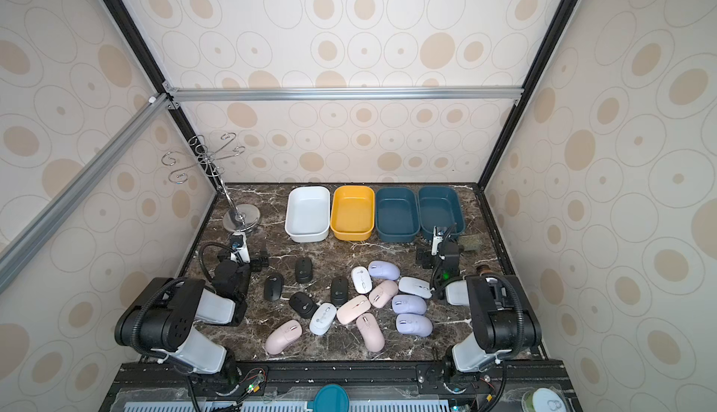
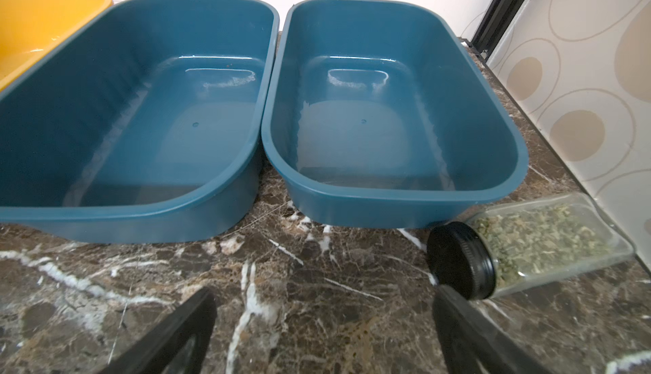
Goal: Place the mice by color into the storage box
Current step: Move the storage box to the center of the board.
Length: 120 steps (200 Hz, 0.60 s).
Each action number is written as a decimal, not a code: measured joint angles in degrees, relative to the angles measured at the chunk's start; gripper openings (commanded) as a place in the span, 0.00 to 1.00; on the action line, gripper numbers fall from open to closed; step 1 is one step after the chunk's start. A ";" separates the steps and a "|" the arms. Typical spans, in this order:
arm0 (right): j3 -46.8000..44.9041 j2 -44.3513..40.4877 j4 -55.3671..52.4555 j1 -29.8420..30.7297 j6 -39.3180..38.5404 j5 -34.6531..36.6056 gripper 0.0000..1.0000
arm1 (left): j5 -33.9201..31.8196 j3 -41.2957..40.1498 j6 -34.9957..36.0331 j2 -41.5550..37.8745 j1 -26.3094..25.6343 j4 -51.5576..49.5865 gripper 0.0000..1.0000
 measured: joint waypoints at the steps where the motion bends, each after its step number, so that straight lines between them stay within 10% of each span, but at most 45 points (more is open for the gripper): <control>1: 0.00 0.00 0.00 0.00 0.00 0.00 0.98 | 0.00 0.00 0.00 0.00 0.00 0.00 1.00; 120: 0.00 0.00 0.00 0.00 0.00 -0.37 0.98 | 0.00 0.00 0.00 0.00 -0.02 0.00 1.00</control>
